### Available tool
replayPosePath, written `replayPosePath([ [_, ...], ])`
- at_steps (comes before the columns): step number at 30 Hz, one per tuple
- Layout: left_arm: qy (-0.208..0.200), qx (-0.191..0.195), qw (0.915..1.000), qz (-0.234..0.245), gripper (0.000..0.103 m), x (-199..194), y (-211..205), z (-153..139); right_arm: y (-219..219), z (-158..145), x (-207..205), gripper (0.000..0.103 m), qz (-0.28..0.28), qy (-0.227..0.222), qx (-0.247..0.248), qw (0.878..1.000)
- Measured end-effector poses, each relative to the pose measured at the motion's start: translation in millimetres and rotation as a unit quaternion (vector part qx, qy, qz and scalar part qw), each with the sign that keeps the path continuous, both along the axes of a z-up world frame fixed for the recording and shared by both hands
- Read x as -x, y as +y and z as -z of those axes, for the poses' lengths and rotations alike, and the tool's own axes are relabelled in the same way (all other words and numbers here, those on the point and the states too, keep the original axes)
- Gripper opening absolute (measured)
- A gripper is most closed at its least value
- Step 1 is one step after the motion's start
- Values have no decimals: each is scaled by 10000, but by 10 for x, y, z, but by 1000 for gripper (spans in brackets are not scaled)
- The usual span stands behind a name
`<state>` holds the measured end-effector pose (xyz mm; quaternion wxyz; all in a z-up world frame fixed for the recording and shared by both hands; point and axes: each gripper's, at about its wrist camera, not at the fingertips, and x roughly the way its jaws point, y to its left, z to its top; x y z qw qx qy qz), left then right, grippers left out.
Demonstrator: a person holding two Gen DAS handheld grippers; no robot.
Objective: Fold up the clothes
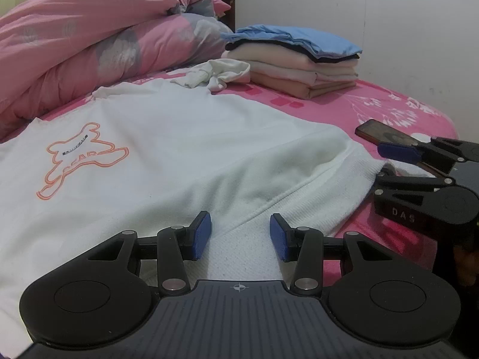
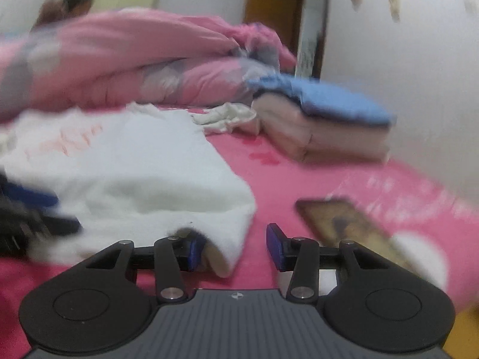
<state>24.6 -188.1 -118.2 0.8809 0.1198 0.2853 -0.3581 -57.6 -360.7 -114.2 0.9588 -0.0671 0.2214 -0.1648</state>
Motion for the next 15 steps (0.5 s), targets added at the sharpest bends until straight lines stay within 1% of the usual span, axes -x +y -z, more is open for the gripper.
replayPosePath([
  [4,-16,8,10000,1,44,5,4,7,106,13,-40,47,-129,-99,227,9996],
  [5,-13,11,10000,3,44,5,4,6,134,25,-57,46,-152,-106,348,9992],
  [7,-6,18,10000,7,44,4,5,6,209,89,-97,46,-91,20,991,9950],
  [10,-1,35,10000,9,44,3,5,6,216,133,-128,46,211,287,1871,9817],
  [11,2,35,10000,7,44,3,2,6,207,144,-129,51,276,387,2131,9759],
  [12,6,36,10000,5,44,2,0,6,207,162,-124,60,269,469,2371,9700],
  [14,19,37,10000,6,44,-1,-1,6,236,207,-119,65,201,581,2842,9568],
  [15,29,38,10000,4,44,-5,-3,6,256,231,-112,65,128,600,3073,9496],
])
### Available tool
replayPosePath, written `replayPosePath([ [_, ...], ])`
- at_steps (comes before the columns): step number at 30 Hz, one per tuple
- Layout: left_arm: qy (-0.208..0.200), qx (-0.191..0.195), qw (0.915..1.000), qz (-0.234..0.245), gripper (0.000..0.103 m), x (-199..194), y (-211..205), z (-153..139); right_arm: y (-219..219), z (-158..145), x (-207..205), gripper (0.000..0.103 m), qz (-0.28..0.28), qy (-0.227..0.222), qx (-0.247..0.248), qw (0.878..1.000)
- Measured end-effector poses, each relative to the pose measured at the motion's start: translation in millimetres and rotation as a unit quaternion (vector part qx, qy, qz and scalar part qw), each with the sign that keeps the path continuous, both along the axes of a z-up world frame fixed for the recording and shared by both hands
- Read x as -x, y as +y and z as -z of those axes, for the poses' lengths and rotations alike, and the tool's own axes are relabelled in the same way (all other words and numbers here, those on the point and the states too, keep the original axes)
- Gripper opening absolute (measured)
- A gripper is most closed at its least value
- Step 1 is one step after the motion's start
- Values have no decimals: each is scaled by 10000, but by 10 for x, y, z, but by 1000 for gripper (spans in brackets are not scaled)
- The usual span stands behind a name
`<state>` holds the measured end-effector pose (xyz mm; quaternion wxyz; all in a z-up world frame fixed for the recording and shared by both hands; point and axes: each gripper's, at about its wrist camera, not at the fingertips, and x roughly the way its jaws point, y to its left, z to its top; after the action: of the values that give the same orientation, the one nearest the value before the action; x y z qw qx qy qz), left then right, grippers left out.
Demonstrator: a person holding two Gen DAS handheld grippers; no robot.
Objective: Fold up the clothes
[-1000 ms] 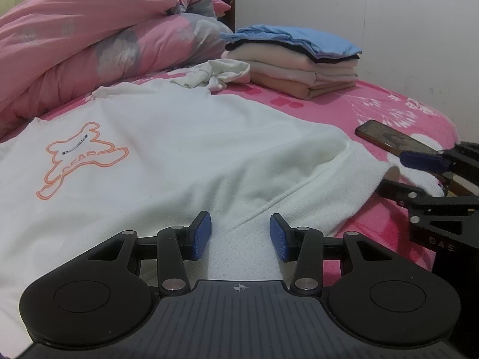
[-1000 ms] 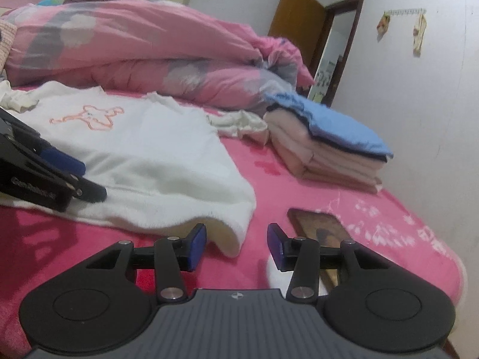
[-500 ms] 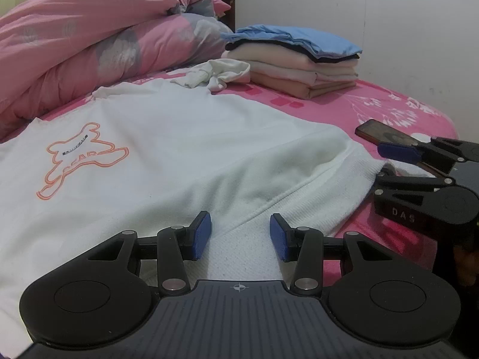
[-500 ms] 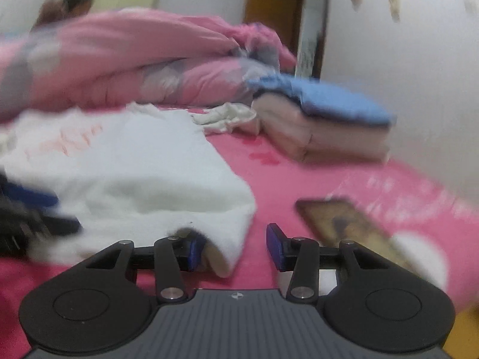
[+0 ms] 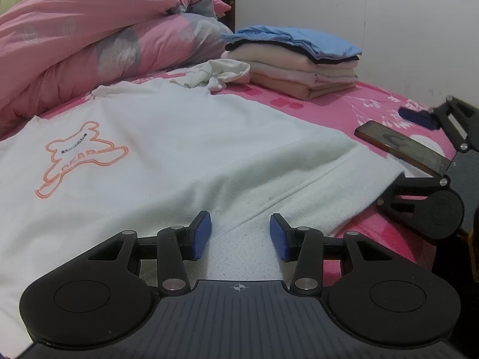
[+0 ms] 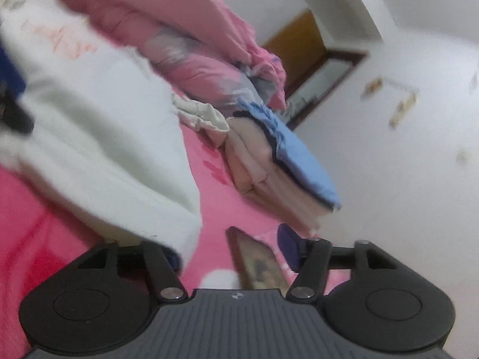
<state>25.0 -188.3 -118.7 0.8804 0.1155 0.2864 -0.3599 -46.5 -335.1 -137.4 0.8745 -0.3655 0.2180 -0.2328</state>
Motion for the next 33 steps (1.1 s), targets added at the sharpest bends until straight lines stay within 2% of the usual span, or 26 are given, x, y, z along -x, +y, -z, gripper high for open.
replayPosePath([
  [3,22,-2,10000,1,44,-8,-6,-2,50,73,39,66,-448,100,762,9960],
  [7,42,1,10000,17,44,-11,-6,-4,-48,98,146,69,-1347,373,1659,9762],
  [12,34,-8,10000,33,44,-9,-7,1,-274,-12,257,81,-2315,699,1944,9506],
  [17,50,-8,10000,31,44,-13,-12,-1,-411,49,403,82,-3194,737,2717,9048],
  [20,43,-18,10000,29,44,-8,-15,-2,-500,77,470,83,-3493,613,2874,8897],
  [25,53,-25,10000,26,44,-11,-20,-3,-565,124,620,94,-3794,382,3295,8637],
  [29,56,-27,10000,16,44,-7,-18,-1,-614,114,785,100,-3905,403,3412,8541],
  [33,54,-24,10000,8,44,-7,-18,-1,-670,111,934,103,-3627,544,3475,8630],
])
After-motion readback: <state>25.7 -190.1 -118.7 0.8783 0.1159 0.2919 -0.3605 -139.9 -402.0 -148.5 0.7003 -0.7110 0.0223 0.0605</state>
